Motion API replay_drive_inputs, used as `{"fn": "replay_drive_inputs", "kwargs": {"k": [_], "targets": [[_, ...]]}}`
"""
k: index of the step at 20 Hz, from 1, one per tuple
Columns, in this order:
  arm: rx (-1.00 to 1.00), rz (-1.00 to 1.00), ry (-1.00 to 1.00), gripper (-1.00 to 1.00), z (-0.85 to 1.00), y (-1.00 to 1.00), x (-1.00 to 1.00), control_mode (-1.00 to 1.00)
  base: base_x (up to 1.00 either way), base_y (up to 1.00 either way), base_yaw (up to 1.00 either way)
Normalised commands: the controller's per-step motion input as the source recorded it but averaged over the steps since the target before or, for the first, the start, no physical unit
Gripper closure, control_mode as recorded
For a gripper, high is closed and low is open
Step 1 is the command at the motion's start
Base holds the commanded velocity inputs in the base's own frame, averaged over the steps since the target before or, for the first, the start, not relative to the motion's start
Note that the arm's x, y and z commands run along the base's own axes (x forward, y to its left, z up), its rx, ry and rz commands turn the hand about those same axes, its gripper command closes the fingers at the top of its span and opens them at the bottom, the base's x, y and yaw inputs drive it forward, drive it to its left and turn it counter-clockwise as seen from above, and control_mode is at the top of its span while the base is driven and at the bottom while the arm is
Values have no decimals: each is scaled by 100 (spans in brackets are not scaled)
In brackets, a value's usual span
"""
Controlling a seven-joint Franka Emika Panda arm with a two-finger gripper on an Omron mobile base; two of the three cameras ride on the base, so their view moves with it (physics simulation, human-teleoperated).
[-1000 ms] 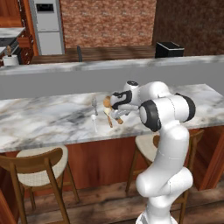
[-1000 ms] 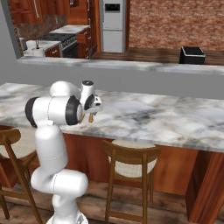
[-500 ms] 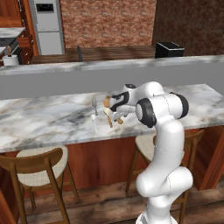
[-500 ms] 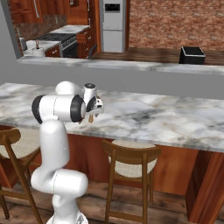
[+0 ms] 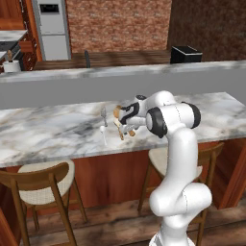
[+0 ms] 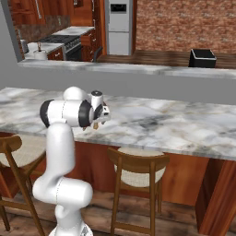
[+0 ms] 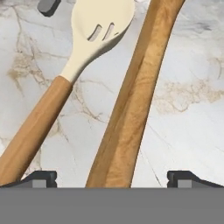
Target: Organize the utensils by type. Pick up the wooden spoons from the counter and place them in the open cabinet. Then pick up the metallic utensils from the counter and place them in the open drawer.
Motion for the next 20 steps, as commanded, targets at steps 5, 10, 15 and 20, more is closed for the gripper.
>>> {"fn": "replay_drive_inputs", "kwargs": {"k": [5, 10, 15, 20], "targets": [[0, 0, 0, -100, -23, 0, 22, -100, 0, 0, 0], [0, 0, 0, 100, -27, 0, 13, -100, 0, 0, 0], [0, 0, 0, 100, -29, 0, 0, -100, 0, 0, 0], [0, 0, 0, 100, -38, 0, 0, -100, 0, 0, 0]]}}
